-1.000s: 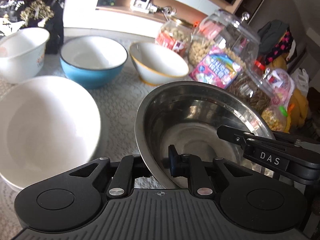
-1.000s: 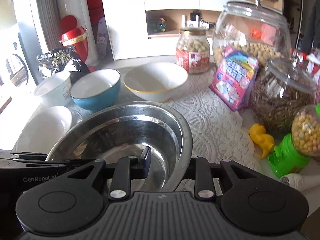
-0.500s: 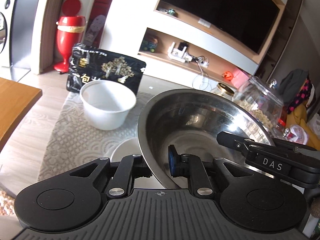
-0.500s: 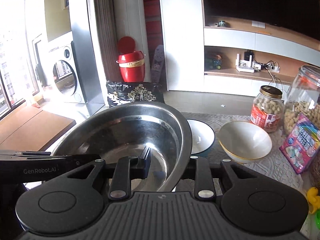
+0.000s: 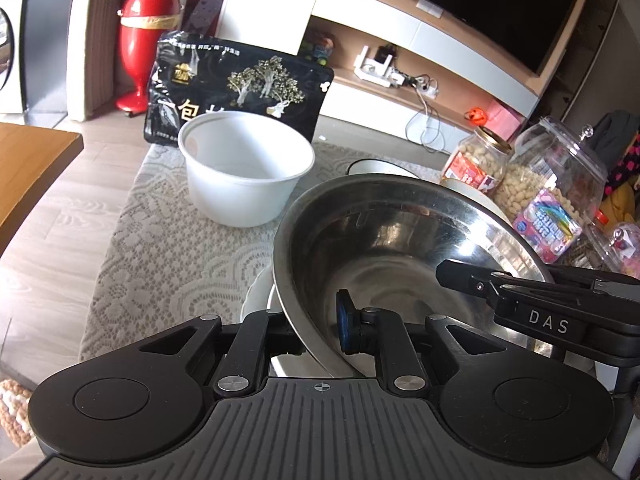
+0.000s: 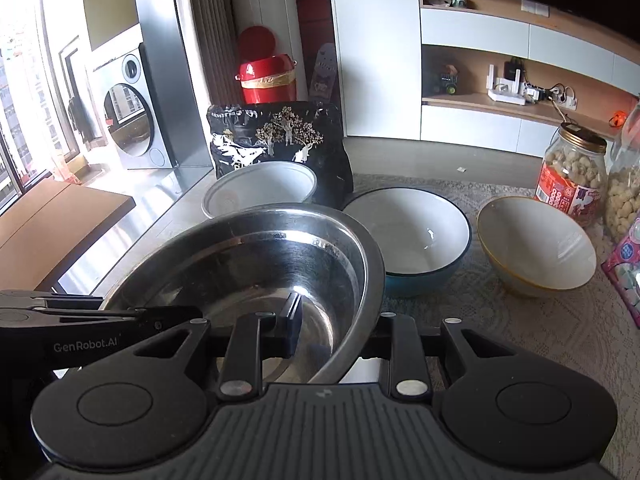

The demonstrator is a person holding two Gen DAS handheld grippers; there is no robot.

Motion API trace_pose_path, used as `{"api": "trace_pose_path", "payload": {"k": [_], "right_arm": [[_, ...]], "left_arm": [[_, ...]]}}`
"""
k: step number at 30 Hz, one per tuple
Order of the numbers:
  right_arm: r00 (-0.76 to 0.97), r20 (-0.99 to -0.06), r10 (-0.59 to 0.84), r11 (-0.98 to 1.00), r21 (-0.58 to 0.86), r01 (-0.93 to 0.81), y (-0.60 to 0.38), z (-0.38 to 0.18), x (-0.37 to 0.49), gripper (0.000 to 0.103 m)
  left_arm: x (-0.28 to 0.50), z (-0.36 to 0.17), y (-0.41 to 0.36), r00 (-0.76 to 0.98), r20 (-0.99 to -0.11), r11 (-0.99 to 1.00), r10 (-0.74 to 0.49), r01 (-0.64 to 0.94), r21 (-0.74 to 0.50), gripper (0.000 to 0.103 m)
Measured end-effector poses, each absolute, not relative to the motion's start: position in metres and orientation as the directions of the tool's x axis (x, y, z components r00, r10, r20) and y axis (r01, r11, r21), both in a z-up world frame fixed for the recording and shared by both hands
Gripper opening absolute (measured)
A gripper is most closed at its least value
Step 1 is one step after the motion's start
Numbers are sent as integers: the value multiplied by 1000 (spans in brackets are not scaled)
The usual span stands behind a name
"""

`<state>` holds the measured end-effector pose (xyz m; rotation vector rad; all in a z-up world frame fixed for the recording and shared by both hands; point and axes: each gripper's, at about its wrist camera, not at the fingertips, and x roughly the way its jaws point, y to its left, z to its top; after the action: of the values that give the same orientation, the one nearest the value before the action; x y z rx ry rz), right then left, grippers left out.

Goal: Organize plates and bowls
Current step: 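Lower the steel bowl into the white bowl with the left gripper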

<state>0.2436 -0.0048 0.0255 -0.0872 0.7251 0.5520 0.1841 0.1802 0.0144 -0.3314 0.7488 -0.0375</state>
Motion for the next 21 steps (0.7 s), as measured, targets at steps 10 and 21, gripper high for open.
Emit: {"api": "trace_pose_path", "payload": {"k": [10,21], "right_arm": [[549,-612,569,776,179,-605,-10,5,261,26],[538,-639,550,771,141,-621,-15,-7,259,26]], "left_arm": [[192,6,185,765,-636,954,-104,-104,-281,16],[191,1,179,752,-646,963,-132,-58,-264,16]]}}
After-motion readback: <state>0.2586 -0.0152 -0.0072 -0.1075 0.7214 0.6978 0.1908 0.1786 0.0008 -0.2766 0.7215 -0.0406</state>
